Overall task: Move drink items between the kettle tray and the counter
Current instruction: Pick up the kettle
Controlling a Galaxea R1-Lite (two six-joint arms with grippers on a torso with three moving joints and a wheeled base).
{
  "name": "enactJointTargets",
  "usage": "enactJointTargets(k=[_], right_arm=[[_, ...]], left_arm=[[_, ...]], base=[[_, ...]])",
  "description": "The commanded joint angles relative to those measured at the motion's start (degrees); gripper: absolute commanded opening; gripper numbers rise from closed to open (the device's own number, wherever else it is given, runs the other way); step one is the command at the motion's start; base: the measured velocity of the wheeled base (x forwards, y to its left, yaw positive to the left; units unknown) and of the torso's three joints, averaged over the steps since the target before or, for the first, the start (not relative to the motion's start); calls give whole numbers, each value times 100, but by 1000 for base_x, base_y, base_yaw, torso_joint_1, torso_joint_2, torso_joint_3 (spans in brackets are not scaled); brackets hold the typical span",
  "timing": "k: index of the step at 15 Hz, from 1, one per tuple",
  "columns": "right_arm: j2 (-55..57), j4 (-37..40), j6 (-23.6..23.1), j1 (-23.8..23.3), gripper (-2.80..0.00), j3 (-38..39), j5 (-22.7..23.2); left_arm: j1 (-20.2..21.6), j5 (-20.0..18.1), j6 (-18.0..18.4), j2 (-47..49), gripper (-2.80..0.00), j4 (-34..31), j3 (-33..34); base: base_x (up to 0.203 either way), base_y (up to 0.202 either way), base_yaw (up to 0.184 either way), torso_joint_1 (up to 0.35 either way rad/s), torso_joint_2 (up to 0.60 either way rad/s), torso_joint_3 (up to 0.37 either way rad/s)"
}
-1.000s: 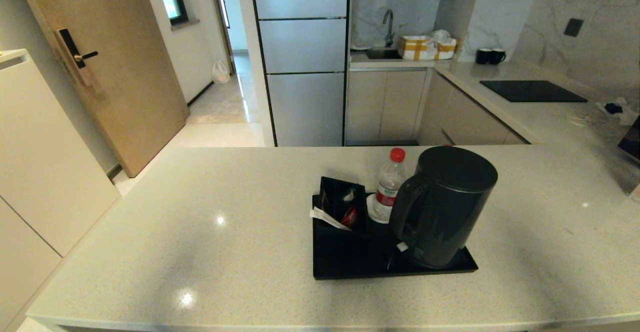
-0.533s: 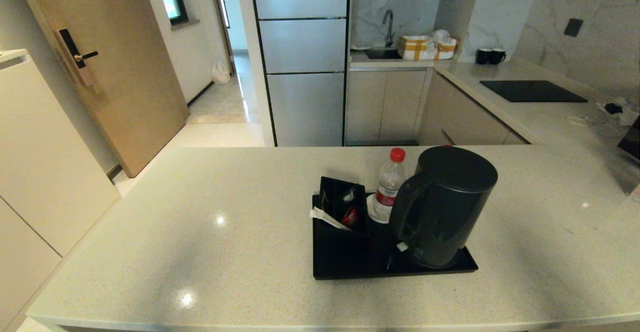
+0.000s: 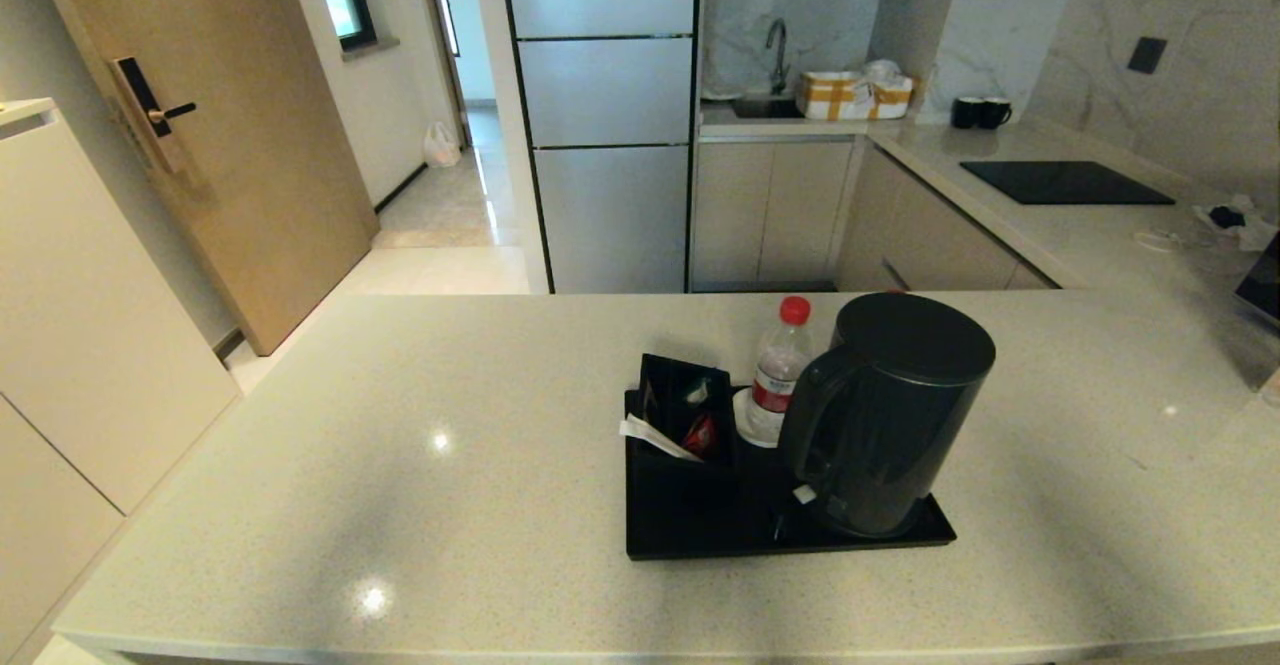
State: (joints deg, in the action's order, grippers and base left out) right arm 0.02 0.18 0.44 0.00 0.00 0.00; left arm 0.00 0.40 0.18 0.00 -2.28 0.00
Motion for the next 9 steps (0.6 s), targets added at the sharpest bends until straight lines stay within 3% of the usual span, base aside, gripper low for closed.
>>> enactJointTargets(k=[1,9], right_arm=[[6,-1,0,0,-280,0,0],[-2,-1,0,0,-280,0,0]], left_arm=[[0,4,-1,0,-280,-1,0],[0,4,-1,0,-280,-1,0]], base=[[0,0,0,0,0,0],[0,0,0,0,0,0]])
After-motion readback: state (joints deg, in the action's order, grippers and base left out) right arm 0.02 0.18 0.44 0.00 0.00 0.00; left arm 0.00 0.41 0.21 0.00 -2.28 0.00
